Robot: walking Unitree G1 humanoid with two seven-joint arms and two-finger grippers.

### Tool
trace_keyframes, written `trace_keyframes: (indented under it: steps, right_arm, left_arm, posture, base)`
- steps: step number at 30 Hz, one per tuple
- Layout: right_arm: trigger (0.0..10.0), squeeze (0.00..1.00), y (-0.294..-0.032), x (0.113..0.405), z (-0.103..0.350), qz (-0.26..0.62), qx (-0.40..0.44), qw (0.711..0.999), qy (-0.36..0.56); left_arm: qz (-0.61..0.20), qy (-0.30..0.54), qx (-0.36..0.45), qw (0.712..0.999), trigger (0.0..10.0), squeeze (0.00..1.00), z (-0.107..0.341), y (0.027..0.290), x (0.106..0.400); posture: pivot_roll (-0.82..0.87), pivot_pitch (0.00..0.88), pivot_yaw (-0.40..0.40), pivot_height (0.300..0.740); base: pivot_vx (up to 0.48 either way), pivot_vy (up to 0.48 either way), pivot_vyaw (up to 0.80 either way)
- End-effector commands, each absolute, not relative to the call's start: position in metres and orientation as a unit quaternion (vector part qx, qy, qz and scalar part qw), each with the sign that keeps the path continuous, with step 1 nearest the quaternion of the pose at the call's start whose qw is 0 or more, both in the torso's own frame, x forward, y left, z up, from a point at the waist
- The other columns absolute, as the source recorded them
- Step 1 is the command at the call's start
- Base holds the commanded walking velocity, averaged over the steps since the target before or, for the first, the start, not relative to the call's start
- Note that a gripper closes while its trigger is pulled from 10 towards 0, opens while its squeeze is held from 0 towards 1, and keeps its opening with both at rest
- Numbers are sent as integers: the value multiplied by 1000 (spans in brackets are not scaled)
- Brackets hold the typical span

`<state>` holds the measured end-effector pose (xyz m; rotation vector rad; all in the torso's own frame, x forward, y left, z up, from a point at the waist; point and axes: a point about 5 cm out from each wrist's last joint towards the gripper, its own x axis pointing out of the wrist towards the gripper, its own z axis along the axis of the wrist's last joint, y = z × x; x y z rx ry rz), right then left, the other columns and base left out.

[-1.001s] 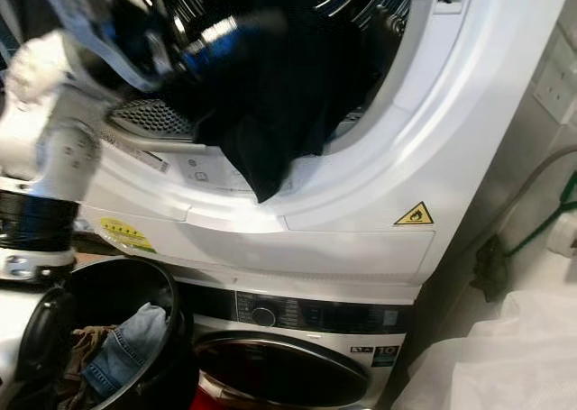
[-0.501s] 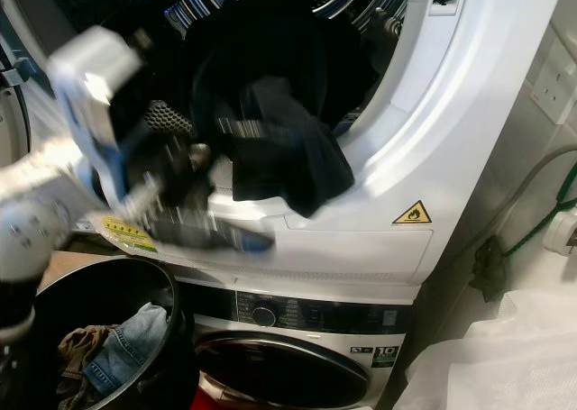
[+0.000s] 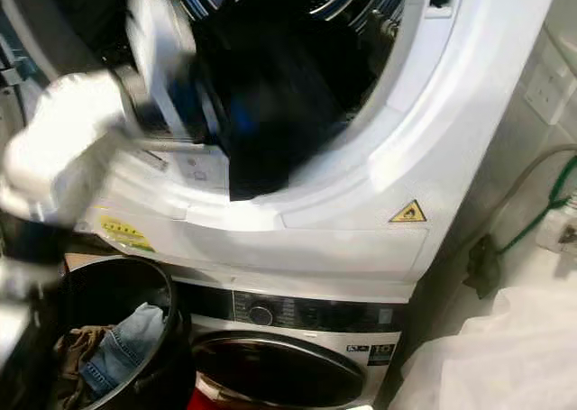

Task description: Clothes washing

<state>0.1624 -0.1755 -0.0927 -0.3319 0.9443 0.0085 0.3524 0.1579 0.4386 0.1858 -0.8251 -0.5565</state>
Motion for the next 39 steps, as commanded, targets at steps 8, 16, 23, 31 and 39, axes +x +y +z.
trace_keyframes:
  steps: [8, 16, 23, 31, 39]
  right_arm:
    - [10000, 0, -172, 154, -96, 6, -156, 873, 462]
    - [10000, 0, -172, 157, -95, 13, -158, 876, 456]
    - [10000, 0, -168, 165, -92, 21, -152, 883, 444]
    - [10000, 0, -167, 165, -92, 19, -148, 884, 444]
    - [10000, 0, -169, 161, -94, 17, -147, 881, 450]
  left_arm:
    - [-459, -198, 222, 837, 10000, 0, 333, 139, 354]
    - [-526, -184, 192, 808, 10000, 0, 305, 120, 347]
    - [-527, -272, 146, 792, 10000, 0, 335, 118, 328]
    - [-611, -262, 130, 736, 10000, 0, 352, 105, 301]
    - [-549, -180, 206, 790, 10000, 0, 326, 107, 311]
  posture:
    - [110, 0, 72, 740]
    - [112, 0, 66, 740]
    - [126, 0, 58, 740]
    - [116, 0, 68, 740]
    - [123, 0, 73, 740]
  base:
    - [0, 0, 0]
    - [0, 0, 0]
    - [0, 0, 0]
    - [0, 0, 0]
    - [0, 0, 0]
